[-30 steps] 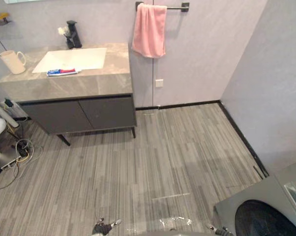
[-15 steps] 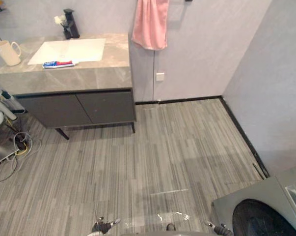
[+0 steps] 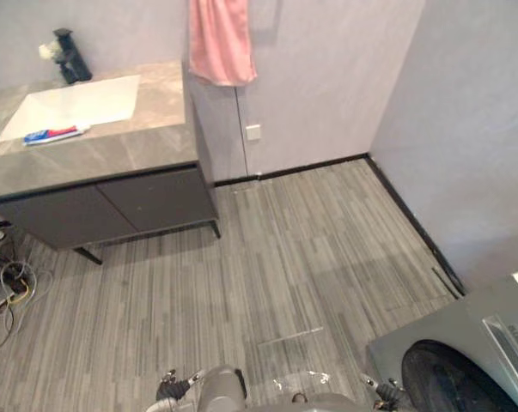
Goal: Organize washtable
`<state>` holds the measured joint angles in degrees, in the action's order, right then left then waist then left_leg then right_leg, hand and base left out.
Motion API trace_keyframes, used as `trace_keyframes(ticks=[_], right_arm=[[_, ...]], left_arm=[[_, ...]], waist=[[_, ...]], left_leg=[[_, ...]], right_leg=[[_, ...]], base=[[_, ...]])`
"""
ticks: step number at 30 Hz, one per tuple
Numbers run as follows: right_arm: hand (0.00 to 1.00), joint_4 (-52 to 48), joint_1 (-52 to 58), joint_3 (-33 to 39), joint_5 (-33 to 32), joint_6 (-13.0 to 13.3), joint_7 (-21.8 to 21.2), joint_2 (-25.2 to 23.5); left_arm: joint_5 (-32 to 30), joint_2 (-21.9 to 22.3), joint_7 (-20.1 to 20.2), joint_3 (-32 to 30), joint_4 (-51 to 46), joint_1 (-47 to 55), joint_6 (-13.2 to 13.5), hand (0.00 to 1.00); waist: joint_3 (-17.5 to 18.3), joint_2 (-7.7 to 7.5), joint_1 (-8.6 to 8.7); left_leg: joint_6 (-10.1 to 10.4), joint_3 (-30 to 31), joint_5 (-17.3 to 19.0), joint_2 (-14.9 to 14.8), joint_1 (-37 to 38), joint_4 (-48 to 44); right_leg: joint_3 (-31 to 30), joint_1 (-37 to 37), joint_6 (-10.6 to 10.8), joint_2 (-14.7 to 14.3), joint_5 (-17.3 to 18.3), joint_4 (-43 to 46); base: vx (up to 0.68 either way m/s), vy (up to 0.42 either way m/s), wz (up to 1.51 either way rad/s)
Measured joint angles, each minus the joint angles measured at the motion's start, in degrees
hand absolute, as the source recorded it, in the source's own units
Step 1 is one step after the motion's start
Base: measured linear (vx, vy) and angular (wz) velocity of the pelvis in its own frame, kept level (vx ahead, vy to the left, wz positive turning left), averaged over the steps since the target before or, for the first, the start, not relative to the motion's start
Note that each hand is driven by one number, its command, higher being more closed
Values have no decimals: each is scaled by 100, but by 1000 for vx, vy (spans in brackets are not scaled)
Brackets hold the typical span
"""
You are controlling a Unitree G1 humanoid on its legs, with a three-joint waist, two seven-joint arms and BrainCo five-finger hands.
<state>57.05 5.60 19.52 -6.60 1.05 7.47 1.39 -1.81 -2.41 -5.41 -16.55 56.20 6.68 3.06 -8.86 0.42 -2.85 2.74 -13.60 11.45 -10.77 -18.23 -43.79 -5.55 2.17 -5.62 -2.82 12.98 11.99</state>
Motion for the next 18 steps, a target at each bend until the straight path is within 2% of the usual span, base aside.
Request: trace_keyframes(ticks=[2,3,4,6,7,8,9,10,11,13,15,17,18], right_arm=[[0,0,-93,-4,1,-6,0,-48],[0,3,-145,-19,2,-3,0,-39],[0,9,-140,-24,5,0,-4,-37],[0,10,-98,-47,16,-13,-16,-108],[0,-2,-21,-59,44,-17,-31,-230],[0,-30,-32,-179,51,-10,-36,-287],[0,-49,-32,-222,52,-8,-35,-292],[0,-78,-12,-239,57,-6,-38,-301],[0,-140,-14,-250,71,-4,-35,-278],[0,-296,-26,-265,100,33,-37,-277],[0,-376,-59,-282,122,64,-38,-308],[0,-381,-80,-280,122,65,-36,-306],[0,-388,-150,-277,121,69,-35,-303]], left_arm=[[-1,1,-4,9,-9,-6,4,0],[-1,9,-7,41,-4,-2,4,0],[0,12,-6,92,12,1,4,0],[14,8,-1,114,12,127,5,0],[13,-93,2,107,11,205,4,0],[12,-177,2,115,17,196,3,0],[12,-190,-1,122,27,182,1,0],[12,-200,-4,138,68,108,-15,0],[13,-175,-6,188,65,36,-20,0],[17,-92,-2,308,65,-86,-15,0],[21,70,0,323,68,-293,-9,0],[23,217,6,343,74,-396,-6,0],[23,283,8,352,86,-403,-6,0]], waist=[[12,-15,-9],[36,-11,-55],[68,10,-113],[300,16,-163],[491,-205,-165],[520,-353,-130],[515,-363,-103],[509,-362,-93],[479,-321,-105],[397,-161,-102],[366,-201,-74],[362,-221,26],[361,-219,78]], left_leg=[[25,-40,-22,253,-220,870],[26,-36,-67,429,-221,1612],[40,8,-84,494,-206,1946],[-314,91,-466,632,-152,2155],[-384,-103,-341,761,-52,2109],[-503,-214,-223,909,230,2194],[-557,-226,-139,945,368,2200],[-602,-224,0,1002,707,2232],[-632,-216,47,1018,1119,2342],[-638,-175,51,1000,1745,2652],[-641,-76,53,995,2293,2985],[-639,4,53,949,2639,3233],[-625,104,61,915,2779,3340]], right_leg=[[-99,179,96,151,2,-259],[-214,234,203,241,86,-367],[-281,278,247,260,164,-402],[-432,391,384,359,481,-272],[-369,208,655,529,706,331],[-212,-165,1014,670,760,1428],[-130,-362,1266,718,664,2032],[-51,-808,1686,786,439,3283],[112,-1142,1650,837,425,4171],[531,-1520,1497,949,471,4701],[950,-1889,1190,1078,534,4435],[1182,-2156,1119,1097,558,3786],[1219,-2295,1020,1062,487,3178]], base=[[405,151,-43],[371,180,-49],[407,236,-64],[462,250,-58],[592,246,-47],[586,221,-36],[559,214,-18],[633,225,-10],[605,209,-17],[482,118,-6],[457,17,26],[420,-72,44],[420,-116,46]])
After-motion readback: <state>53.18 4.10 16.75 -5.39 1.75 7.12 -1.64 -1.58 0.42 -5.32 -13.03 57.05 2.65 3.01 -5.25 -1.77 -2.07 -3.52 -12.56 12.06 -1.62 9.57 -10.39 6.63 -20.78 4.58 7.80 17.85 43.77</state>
